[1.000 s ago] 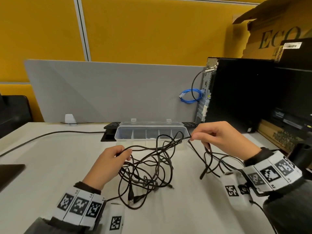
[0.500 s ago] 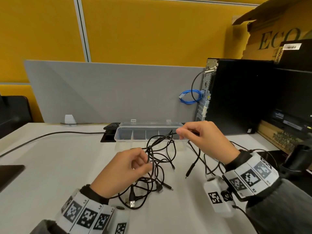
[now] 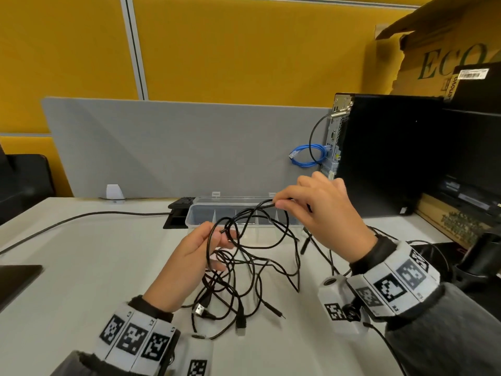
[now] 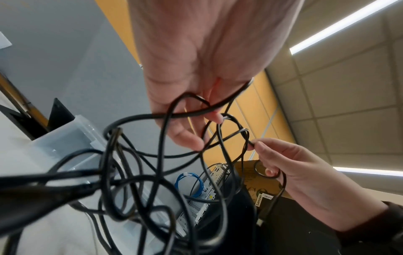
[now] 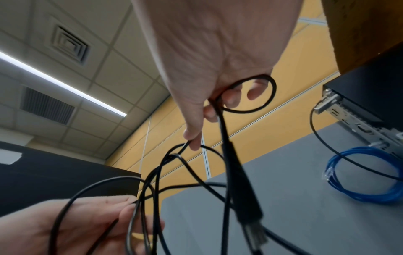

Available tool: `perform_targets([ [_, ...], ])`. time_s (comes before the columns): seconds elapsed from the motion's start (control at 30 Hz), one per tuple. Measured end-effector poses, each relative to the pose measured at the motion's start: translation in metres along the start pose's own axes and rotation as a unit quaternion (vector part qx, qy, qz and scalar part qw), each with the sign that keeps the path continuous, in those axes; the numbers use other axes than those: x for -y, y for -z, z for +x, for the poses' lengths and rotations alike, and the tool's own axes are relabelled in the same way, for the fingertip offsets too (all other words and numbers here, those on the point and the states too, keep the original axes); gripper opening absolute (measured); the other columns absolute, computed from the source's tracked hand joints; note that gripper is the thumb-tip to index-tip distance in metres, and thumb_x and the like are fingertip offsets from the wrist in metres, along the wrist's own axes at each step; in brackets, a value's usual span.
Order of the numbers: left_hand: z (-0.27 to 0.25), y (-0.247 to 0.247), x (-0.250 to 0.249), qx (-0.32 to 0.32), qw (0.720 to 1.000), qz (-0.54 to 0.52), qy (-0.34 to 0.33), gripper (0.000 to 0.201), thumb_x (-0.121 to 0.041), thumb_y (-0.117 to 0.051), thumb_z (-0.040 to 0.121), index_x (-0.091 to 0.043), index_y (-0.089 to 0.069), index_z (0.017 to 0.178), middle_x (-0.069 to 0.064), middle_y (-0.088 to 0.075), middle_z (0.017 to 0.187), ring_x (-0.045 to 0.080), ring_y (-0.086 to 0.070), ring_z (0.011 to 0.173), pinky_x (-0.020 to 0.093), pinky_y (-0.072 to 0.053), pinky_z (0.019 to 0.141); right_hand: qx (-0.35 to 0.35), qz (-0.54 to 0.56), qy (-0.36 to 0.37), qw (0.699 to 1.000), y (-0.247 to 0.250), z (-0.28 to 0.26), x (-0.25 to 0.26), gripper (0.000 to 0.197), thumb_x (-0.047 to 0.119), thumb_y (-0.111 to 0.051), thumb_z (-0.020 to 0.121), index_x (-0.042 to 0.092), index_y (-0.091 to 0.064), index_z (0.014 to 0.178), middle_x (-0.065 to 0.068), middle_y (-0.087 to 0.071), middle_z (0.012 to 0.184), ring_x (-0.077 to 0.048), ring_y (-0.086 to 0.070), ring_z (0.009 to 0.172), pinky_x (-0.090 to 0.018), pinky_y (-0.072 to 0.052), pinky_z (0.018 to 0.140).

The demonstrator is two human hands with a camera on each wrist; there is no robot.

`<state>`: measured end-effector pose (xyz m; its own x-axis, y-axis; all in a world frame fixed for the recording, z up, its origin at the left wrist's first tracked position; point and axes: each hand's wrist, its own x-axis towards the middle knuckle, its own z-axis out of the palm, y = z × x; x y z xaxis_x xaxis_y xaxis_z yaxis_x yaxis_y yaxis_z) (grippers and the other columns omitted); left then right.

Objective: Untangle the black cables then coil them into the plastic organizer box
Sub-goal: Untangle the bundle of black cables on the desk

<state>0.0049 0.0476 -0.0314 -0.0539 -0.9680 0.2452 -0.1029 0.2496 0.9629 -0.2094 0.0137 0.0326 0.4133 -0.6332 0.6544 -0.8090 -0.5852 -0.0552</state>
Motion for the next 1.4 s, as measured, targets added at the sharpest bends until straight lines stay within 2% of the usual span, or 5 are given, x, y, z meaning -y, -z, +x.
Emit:
perform_targets([
  [0.57,0.0,-0.002,-0.002,-0.035,0.99,-0.132,0.037,0.021,-0.01,-0.047,0.093,-0.005,-0.05,0.073,0.009,-0.067,0.074,0.019,-0.065,0.062,0.027,-0.054,0.051,0.048,0.028,-0.001,0.998,-0.022,0.003,0.014,0.016,0.036,-0.051,0.093,0.031,-0.065,0.096,0.014,-0.042,0.076,-0.008,-0.035,0.081,-0.029,-0.016,0.07],
  [0.8,0.0,0.002,-0.003,-0.023,0.986,-0.161,0.047,0.019,-0.012,-0.048,0.092,-0.005,-0.052,0.075,0.01,-0.067,0.075,0.025,-0.068,0.072,0.029,-0.057,0.059,0.066,0.089,-0.036,0.993,-0.026,0.0,0.013,0.017,0.037,-0.046,0.094,0.027,-0.059,0.095,0.015,-0.051,0.084,-0.005,-0.044,0.085,-0.032,-0.036,0.084],
  [1.07,0.001,0.002,-0.006,-0.062,0.97,-0.226,0.059,0.021,-0.01,-0.044,0.094,-0.004,-0.051,0.075,0.009,-0.061,0.077,0.026,-0.071,0.07,0.026,-0.056,0.057,-0.003,0.254,-0.048,0.966,-0.014,-0.02,0.025,0.013,0.031,-0.057,0.088,0.027,-0.058,0.077,0.014,-0.054,0.069,-0.003,-0.047,0.068,-0.013,-0.037,0.064],
  [1.3,0.003,0.001,0.002,-0.066,0.958,-0.274,0.06,0.015,-0.01,-0.046,0.093,-0.005,-0.052,0.081,0.008,-0.06,0.079,0.021,-0.069,0.076,0.031,-0.059,0.065,0.277,0.179,-0.061,0.942,-0.027,-0.03,0.053,0.04,0.064,-0.052,0.079,0.027,-0.066,0.082,0.011,-0.068,0.073,-0.003,-0.06,0.068,-0.027,-0.051,0.069],
  [1.4,0.004,0.001,0.0,-0.058,0.95,-0.297,0.077,0.013,-0.009,-0.045,0.093,-0.004,-0.052,0.083,0.01,-0.06,0.082,0.023,-0.069,0.08,0.034,-0.059,0.065,0.285,0.259,-0.074,0.92,-0.038,-0.023,0.05,0.025,0.036,-0.057,0.09,0.013,-0.063,0.084,0.004,-0.072,0.082,-0.014,-0.067,0.079,-0.029,-0.054,0.064],
])
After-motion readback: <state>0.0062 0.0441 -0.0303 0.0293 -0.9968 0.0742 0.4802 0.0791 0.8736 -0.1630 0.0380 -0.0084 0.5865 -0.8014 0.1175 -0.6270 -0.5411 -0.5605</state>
